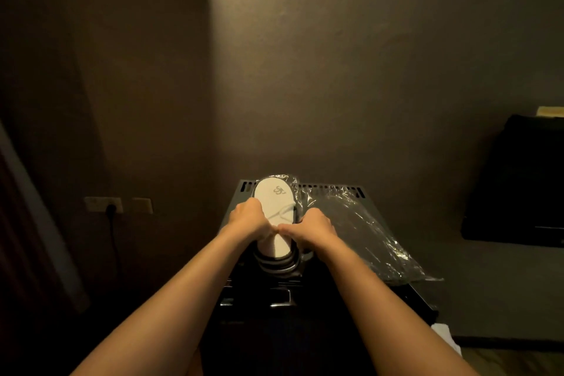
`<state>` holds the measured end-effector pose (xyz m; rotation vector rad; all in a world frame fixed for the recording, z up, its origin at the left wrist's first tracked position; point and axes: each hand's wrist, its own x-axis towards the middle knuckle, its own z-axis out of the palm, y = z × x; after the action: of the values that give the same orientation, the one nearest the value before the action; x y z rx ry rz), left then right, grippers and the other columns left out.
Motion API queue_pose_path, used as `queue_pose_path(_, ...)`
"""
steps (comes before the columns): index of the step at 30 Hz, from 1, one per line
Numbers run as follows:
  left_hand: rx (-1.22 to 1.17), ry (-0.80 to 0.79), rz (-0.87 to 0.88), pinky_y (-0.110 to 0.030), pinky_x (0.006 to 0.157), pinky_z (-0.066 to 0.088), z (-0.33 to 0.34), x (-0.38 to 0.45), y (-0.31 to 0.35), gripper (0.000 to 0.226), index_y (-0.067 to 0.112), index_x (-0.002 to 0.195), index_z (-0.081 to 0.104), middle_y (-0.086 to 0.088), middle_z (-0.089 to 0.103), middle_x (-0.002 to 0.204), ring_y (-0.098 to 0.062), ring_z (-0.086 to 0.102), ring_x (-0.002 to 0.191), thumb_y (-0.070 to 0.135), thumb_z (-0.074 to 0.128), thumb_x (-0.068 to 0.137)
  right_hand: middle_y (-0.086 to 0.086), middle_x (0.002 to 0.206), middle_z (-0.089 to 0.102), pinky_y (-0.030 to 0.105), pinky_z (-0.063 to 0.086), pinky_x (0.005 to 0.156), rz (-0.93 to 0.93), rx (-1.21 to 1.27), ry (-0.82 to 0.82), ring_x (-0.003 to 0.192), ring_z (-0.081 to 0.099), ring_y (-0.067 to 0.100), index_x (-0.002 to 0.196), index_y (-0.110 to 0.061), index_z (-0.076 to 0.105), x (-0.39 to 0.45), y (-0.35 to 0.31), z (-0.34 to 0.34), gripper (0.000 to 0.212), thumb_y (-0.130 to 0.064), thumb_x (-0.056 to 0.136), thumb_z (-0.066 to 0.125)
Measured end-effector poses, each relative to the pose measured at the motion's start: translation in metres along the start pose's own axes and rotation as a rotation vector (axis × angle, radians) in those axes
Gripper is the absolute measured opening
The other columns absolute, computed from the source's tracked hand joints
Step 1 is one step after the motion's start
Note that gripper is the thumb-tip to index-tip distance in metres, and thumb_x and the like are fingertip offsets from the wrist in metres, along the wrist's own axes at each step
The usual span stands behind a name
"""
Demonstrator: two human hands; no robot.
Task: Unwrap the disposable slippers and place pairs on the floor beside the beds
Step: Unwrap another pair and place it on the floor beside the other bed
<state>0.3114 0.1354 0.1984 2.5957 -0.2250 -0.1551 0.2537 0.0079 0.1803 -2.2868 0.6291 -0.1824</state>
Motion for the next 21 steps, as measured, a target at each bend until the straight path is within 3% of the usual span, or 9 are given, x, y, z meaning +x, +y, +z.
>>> queue_pose_path(2, -0.02, 0.0, -0.002, -0.033, 0.071, 0.048, 0.001, 0.0, 0.001, 0.06, 0.01, 0.112, 0.059, -0.011, 0.067, 0.114, -0.031, 0.064, 0.106, 0.045, 0.082, 0.069, 0.005, 0.087, 0.067, 0.03, 0.044, 0.061, 0.027, 0.061, 0.01, 0.087, 0.067, 0.028, 0.087, -0.012, 0.063, -0.001, -0.001, 0.0, 0.058, -0.058, 0.054, 0.073)
queue_pose_path(4, -0.08, -0.008, 0.008, -0.033, 0.068, 0.049, 0.003, 0.0, 0.002, 0.058, 0.011, 0.107, 0.064, -0.008, 0.07, 0.107, -0.029, 0.067, 0.1, 0.051, 0.079, 0.067, 0.002, 0.071, 0.063, 0.028, 0.041, 0.053, 0.03, 0.216, 0.008, 0.065, 0.061, 0.02, 0.071, -0.014, 0.058, 0.001, 0.0, 0.001, 0.037, -0.044, 0.059, 0.075)
queue_pose_path(6, -0.145, -0.024, 0.036, -0.032, 0.065, 0.051, 0.005, 0.0, 0.001, 0.057, 0.014, 0.102, 0.068, -0.006, 0.073, 0.101, -0.026, 0.069, 0.094, 0.054, 0.076, 0.063, 0.005, 0.069, 0.068, 0.029, 0.045, 0.052, 0.028, 0.387, -0.002, 0.057, 0.059, 0.018, 0.068, -0.01, 0.061, 0.004, 0.001, 0.001, 0.022, -0.027, 0.062, 0.074)
queue_pose_path(8, -0.308, -0.026, 0.059, -0.037, 0.071, 0.059, 0.006, 0.0, 0.0, 0.057, 0.015, 0.104, 0.065, -0.005, 0.073, 0.1, -0.023, 0.07, 0.091, 0.05, 0.078, 0.061, 0.01, 0.078, 0.075, 0.034, 0.054, 0.057, 0.021, 0.526, 0.006, 0.063, 0.066, 0.022, 0.078, -0.005, 0.069, 0.003, -0.001, -0.006, 0.016, -0.016, 0.067, 0.07)
queue_pose_path(12, -0.767, 0.001, 0.04, -0.044, 0.086, 0.06, -0.006, -0.013, 0.002, 0.072, 0.006, 0.138, 0.042, -0.009, 0.064, 0.112, -0.025, 0.069, 0.1, 0.031, 0.079, 0.081, 0.011, 0.083, 0.076, 0.026, 0.056, 0.056, -0.068, 0.748, 0.028, 0.063, 0.07, 0.017, 0.099, 0.005, 0.069, -0.003, -0.001, -0.026, 0.019, -0.003, 0.082, 0.067)
queue_pose_path(14, -0.961, -0.045, 0.03, -0.033, 0.072, 0.062, -0.015, -0.022, 0.005, 0.052, 0.002, 0.134, 0.046, -0.01, 0.065, 0.112, -0.023, 0.068, 0.095, 0.023, 0.069, 0.092, 0.007, 0.088, 0.075, 0.023, 0.058, 0.058, -0.115, 0.814, 0.023, 0.07, 0.072, 0.014, 0.11, 0.0, 0.063, -0.009, -0.002, -0.033, 0.025, -0.003, 0.086, 0.068)
queue_pose_path(17, -1.132, -0.089, 0.04, -0.022, 0.05, 0.054, -0.025, -0.034, 0.005, 0.016, 0.012, 0.111, 0.06, -0.003, 0.069, 0.099, -0.013, 0.066, 0.064, 0.021, 0.061, 0.098, -0.003, 0.092, 0.069, 0.019, 0.059, 0.059, -0.199, 0.878, -0.018, 0.081, 0.07, 0.01, 0.115, -0.015, 0.052, -0.019, -0.005, -0.04, 0.03, -0.005, 0.091, 0.067)
queue_pose_path(18, -1.16, -0.082, 0.048, -0.022, 0.051, 0.054, -0.028, -0.036, 0.002, 0.017, 0.014, 0.112, 0.06, -0.003, 0.071, 0.103, -0.012, 0.066, 0.062, 0.022, 0.062, 0.097, -0.004, 0.093, 0.069, 0.019, 0.059, 0.061, -0.224, 0.895, -0.032, 0.083, 0.07, 0.009, 0.114, -0.018, 0.051, -0.023, -0.008, -0.042, 0.03, -0.005, 0.091, 0.066)
queue_pose_path(21, -1.23, -0.068, 0.049, -0.03, 0.067, 0.059, -0.034, -0.043, -0.009, 0.032, 0.014, 0.122, 0.06, -0.007, 0.072, 0.117, -0.02, 0.07, 0.078, 0.027, 0.067, 0.093, 0.001, 0.099, 0.072, 0.024, 0.061, 0.07, -0.267, 0.905, -0.059, 0.089, 0.072, 0.015, 0.115, -0.016, 0.053, -0.03, -0.016, -0.042, 0.03, -0.004, 0.091, 0.067)
